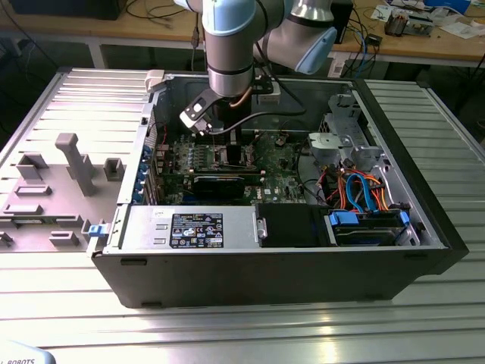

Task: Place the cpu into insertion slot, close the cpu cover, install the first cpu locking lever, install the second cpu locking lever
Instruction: 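Place the cpu into insertion slot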

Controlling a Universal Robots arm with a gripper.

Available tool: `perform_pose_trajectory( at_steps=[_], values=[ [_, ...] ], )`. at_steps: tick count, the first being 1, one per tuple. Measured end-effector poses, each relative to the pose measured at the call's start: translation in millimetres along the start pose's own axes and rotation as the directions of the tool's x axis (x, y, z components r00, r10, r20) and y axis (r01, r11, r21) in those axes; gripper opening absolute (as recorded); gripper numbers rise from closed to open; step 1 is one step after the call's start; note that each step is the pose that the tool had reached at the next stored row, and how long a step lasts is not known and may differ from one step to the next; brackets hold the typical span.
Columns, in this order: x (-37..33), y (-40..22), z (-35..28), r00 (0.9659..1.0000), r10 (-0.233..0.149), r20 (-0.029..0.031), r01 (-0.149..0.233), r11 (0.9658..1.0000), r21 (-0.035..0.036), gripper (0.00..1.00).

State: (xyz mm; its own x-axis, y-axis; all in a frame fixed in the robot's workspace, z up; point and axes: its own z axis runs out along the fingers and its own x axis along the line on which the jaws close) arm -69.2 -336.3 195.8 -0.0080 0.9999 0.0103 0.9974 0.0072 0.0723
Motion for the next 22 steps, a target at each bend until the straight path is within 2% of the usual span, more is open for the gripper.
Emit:
perform_pose_trajectory(
  at_steps=[4,6,7,8,13,16,22],
  values=[
    [1.0,0.0,0.5,1.0000,0.000,-0.0001,0.000,1.0000,-0.0001,0.62],
    [5.0,0.0,0.6,1.0000,0.000,-0.0002,0.000,1.0000,0.0001,0.62],
    [4.8,0.0,0.9,1.0000,0.000,0.0060,0.000,1.0000,-0.0004,0.62],
    [3.8,0.3,0.7,1.0000,0.000,0.0086,0.000,1.0000,0.0000,0.62],
    [0.7,3.6,0.9,1.0000,0.002,0.0058,-0.002,1.0000,0.0030,0.62],
    [0.6,3.5,0.6,1.0000,0.002,0.0061,-0.002,1.0000,0.0037,0.57],
    [0.6,3.7,0.9,1.0000,0.002,0.0057,-0.002,1.0000,0.0034,0.57]
  ],
)
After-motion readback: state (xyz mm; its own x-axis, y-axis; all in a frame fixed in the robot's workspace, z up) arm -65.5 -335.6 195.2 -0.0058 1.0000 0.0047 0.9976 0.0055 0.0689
